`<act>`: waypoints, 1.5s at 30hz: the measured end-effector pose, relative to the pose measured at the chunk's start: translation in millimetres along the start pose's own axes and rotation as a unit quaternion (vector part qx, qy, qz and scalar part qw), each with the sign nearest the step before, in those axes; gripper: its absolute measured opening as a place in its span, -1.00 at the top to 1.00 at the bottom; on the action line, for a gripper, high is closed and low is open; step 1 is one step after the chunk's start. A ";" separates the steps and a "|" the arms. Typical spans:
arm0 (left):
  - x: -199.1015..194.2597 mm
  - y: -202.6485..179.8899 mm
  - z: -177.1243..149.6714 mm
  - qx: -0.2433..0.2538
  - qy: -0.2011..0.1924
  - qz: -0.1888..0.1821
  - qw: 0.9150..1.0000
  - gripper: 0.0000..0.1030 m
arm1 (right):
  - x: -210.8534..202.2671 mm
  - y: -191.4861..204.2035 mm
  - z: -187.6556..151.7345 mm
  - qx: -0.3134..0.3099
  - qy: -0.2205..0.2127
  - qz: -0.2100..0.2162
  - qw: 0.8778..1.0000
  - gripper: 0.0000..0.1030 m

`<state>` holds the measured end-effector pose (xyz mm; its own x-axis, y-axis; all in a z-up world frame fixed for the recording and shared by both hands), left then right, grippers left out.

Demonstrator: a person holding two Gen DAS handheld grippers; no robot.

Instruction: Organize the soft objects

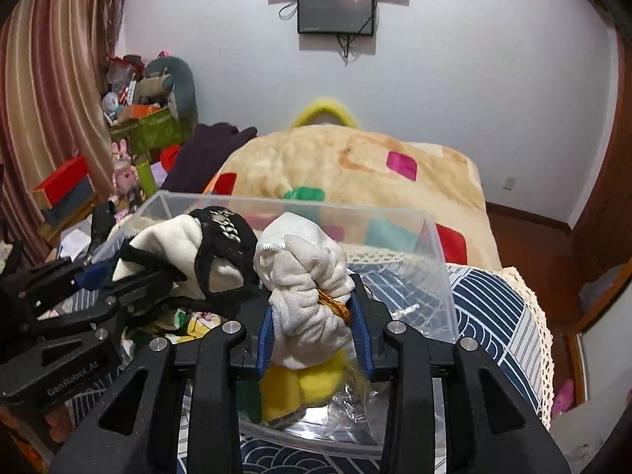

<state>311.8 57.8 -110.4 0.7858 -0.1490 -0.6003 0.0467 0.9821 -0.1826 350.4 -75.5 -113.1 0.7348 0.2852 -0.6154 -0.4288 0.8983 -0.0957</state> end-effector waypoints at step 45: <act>-191.5 -56.3 -13.5 0.048 -0.173 -0.040 0.983 -0.95 | -174.8 5.1 -5.0 -0.004 -0.209 -0.006 0.978 -0.95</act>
<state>150.4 29.5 4.4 0.9389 -0.1942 -0.2841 0.1616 0.9777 -0.1341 217.1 -122.4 -10.0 0.8899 0.3876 -0.2404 -0.4214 0.9004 -0.1080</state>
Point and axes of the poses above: each gripper's, at about its wrist camera, not at the fingertips, and x roughly the way its jaws point, y to its left, z to its top, the point moved 8 cm from there along x, roughly the way its jaws point, and after that the axes turned 7 degrees about -z, right-handed, at the moved point
